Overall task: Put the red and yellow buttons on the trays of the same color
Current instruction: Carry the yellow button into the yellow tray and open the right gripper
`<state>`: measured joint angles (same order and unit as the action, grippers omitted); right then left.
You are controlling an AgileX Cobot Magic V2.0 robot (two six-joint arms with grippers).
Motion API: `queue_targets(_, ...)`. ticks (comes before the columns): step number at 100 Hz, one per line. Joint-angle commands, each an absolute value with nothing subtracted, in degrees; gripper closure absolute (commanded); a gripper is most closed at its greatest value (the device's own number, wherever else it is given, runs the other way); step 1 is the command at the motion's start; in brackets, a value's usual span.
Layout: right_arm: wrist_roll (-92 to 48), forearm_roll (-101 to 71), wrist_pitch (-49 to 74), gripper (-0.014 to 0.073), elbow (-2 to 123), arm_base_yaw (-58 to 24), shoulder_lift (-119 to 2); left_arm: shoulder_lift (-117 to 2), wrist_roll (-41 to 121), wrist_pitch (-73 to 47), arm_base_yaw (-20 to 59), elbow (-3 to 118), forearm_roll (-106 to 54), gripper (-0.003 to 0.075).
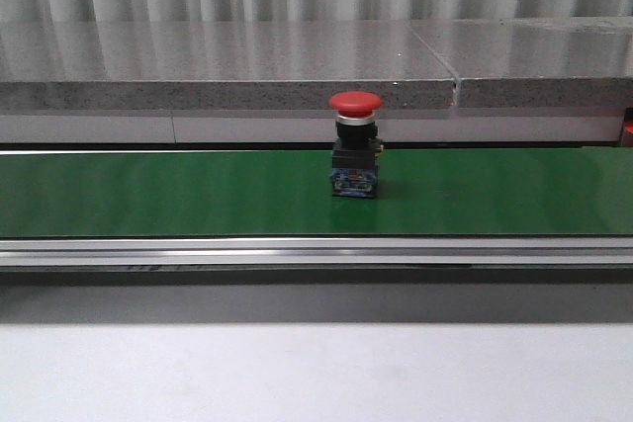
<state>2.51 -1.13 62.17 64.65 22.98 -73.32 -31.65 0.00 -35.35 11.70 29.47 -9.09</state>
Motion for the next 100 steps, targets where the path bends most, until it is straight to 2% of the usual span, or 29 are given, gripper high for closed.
queue_targets(1, 2.93, -0.8, 58.23, 0.0358, 64.46, 25.15, -71.54, -31.77, 0.0, -31.91, 12.12, 30.93, -9.59, 0.074)
queue_targets(35, 3.39, -1.37, 51.26, 0.0358, 58.29, 29.59, -75.52, -31.77, 0.0, -31.91, 12.12, 30.93, -9.59, 0.074)
queue_targets(100, 3.91, -2.41, 43.38, 0.0358, 56.95, 32.43, -86.26, -31.77, 0.0, -31.91, 12.12, 30.93, -9.59, 0.074)
